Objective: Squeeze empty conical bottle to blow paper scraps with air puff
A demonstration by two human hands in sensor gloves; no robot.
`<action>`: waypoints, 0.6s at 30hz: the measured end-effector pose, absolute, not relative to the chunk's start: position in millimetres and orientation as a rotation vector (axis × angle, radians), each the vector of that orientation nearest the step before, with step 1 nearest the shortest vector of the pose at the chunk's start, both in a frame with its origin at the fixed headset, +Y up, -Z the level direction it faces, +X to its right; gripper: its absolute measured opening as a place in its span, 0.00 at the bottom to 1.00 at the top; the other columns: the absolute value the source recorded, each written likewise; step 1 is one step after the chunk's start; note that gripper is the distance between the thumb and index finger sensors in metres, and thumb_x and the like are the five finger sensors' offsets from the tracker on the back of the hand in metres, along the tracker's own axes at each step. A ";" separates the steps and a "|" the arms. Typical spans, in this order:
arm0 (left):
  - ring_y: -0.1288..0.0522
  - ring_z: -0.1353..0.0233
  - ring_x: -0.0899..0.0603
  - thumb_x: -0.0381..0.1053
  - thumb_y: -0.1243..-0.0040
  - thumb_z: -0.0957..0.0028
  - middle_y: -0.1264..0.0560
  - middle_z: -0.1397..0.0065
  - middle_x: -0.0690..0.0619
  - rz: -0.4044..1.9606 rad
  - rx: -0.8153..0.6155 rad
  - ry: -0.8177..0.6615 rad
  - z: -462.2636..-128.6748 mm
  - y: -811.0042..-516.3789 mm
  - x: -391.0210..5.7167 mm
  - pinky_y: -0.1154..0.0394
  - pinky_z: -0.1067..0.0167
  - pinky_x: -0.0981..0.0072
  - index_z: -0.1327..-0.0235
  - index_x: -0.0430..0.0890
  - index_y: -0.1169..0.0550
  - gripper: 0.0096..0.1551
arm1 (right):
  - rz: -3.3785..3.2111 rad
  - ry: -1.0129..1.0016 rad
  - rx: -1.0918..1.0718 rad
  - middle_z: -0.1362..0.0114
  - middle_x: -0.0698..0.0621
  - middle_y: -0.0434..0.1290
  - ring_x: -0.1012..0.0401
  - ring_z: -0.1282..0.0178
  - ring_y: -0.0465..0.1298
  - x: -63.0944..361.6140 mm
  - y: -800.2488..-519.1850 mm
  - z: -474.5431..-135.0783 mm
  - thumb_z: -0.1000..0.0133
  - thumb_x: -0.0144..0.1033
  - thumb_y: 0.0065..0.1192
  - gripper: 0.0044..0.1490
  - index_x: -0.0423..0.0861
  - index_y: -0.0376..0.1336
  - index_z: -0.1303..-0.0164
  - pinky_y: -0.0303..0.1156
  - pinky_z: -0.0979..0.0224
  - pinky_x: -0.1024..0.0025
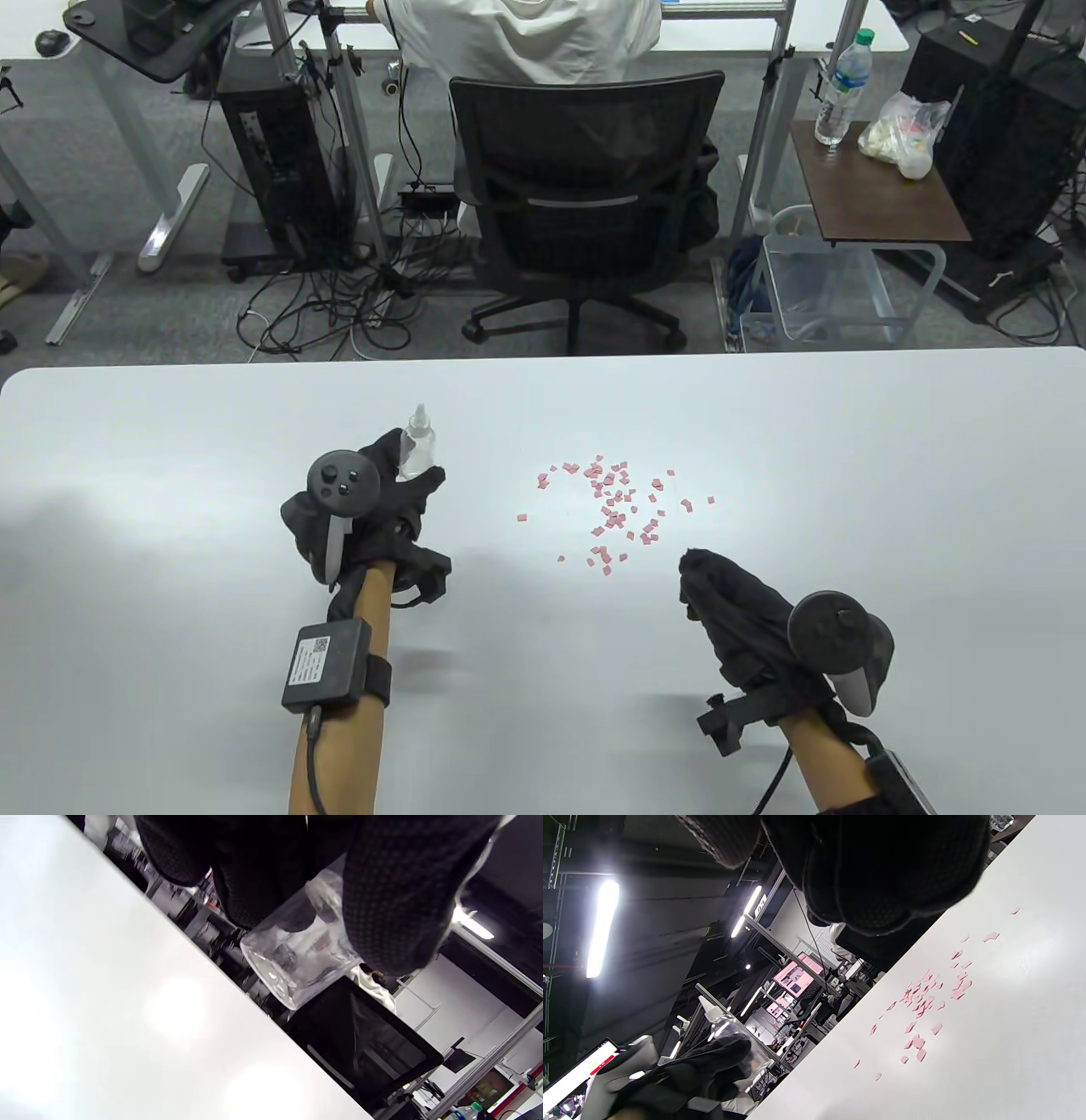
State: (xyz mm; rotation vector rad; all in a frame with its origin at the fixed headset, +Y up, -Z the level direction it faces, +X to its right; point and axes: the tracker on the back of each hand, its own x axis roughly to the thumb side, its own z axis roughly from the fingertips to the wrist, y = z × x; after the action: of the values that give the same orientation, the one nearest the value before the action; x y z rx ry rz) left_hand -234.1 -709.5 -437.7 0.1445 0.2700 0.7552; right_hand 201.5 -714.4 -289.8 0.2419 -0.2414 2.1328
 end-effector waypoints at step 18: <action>0.21 0.25 0.41 0.56 0.17 0.56 0.23 0.22 0.52 0.692 -0.029 0.296 -483.0 -775.8 -229.4 0.35 0.24 0.41 0.24 0.55 0.25 0.44 | 2.150 -0.220 0.270 0.39 0.36 0.79 0.47 0.47 0.83 198.7 -713.0 -288.6 0.35 0.45 0.57 0.33 0.35 0.68 0.29 0.81 0.44 0.48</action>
State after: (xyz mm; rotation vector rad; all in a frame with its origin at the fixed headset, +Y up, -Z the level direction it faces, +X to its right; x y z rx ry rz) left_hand -229.4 -775.8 -483.0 -0.0289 0.2961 0.6918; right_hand 198.7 -713.0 -288.6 0.2704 -0.2204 2.1499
